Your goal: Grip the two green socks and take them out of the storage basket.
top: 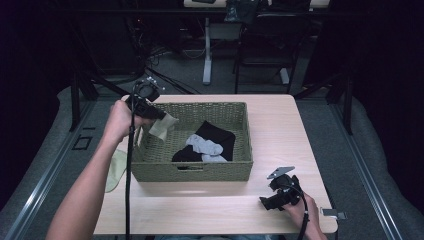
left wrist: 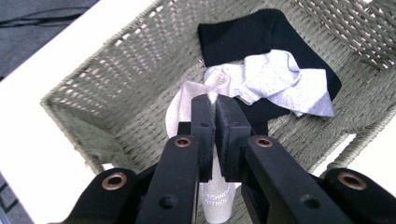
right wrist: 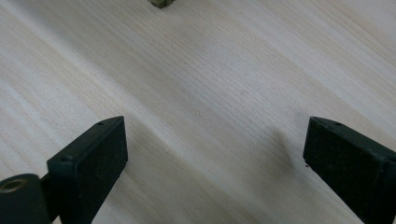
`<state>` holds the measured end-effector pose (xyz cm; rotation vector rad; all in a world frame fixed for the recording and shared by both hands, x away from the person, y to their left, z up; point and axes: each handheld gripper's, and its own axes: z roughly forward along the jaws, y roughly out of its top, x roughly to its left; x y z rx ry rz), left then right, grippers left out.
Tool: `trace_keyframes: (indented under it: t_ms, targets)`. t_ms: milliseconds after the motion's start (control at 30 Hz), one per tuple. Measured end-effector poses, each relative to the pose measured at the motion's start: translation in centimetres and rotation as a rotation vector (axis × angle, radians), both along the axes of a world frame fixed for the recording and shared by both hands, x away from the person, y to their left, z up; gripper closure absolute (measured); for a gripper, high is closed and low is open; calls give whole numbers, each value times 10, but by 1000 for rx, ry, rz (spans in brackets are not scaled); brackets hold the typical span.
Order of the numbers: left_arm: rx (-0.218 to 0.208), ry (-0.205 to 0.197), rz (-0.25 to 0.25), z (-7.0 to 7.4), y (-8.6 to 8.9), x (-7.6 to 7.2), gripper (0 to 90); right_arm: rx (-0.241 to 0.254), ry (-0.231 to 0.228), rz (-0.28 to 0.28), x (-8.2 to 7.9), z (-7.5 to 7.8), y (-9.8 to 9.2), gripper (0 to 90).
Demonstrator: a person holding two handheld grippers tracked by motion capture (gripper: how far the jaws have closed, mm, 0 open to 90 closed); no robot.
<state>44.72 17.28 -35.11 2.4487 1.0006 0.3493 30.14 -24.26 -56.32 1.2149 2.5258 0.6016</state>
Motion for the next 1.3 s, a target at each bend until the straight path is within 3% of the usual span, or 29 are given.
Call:
trace_keyframes:
  t_ms: [267, 600, 700, 967, 1167, 1300]
  targets:
    - [-7, -42, 32, 21, 19, -8, 868, 2, -4, 2, 0, 0, 0, 59]
    - [-25, -76, 104, 35, 60, -23, 868, -9, -5, 2, 0, 1, 0, 58]
    - [-24, -80, 127, 35, 74, -28, 867, 14, -8, -5, 0, 0, 1, 58]
    - [-49, -76, 183, 29, 105, -36, 867, 10, -8, -7, 0, 0, 1, 58]
    - [-66, -66, 227, 15, 125, -42, 867, 8, -3, -7, 0, 0, 0, 58]
    - [-57, -50, 255, 4, 134, -43, 867, 8, -6, -7, 0, 0, 1, 58]
